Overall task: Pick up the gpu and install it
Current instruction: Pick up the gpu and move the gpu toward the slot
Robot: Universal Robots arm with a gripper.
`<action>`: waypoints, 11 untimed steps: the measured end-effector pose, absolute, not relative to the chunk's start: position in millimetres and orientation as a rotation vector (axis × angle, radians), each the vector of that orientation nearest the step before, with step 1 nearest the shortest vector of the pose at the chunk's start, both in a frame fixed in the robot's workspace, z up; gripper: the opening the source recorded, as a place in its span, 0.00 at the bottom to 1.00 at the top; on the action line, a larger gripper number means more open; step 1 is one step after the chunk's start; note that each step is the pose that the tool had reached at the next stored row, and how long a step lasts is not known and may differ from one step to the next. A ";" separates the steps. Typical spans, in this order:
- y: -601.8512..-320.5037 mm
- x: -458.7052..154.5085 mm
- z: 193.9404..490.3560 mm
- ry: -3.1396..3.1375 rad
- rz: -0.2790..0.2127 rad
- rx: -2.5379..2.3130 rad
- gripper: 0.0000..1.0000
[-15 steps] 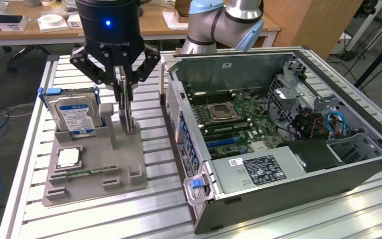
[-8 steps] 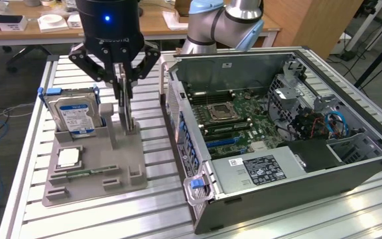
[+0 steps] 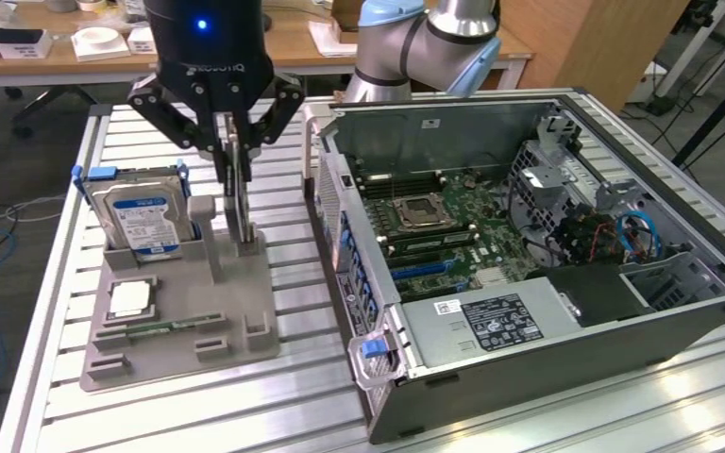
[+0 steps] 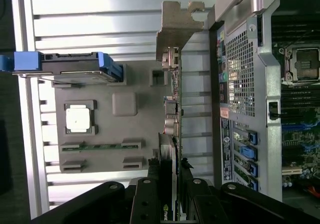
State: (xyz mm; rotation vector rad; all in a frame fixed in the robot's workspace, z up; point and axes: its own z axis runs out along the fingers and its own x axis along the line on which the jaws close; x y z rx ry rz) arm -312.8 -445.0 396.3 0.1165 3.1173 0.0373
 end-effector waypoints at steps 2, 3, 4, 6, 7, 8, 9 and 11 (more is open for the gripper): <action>-445.0 -312.8 398.3 3.117 0.037 0.117 0.27; -444.9 -312.8 399.6 3.117 0.037 0.117 0.27; -445.0 -312.8 400.6 3.117 0.037 0.116 0.27; -445.0 -312.8 400.7 3.117 0.037 0.117 0.27; -445.0 -312.8 400.8 3.117 0.038 0.117 0.27; -445.0 -312.8 400.8 3.117 0.037 0.117 0.27; -445.0 -312.8 400.8 3.117 0.037 0.116 0.27; -445.0 -312.4 401.0 3.117 0.037 0.116 0.27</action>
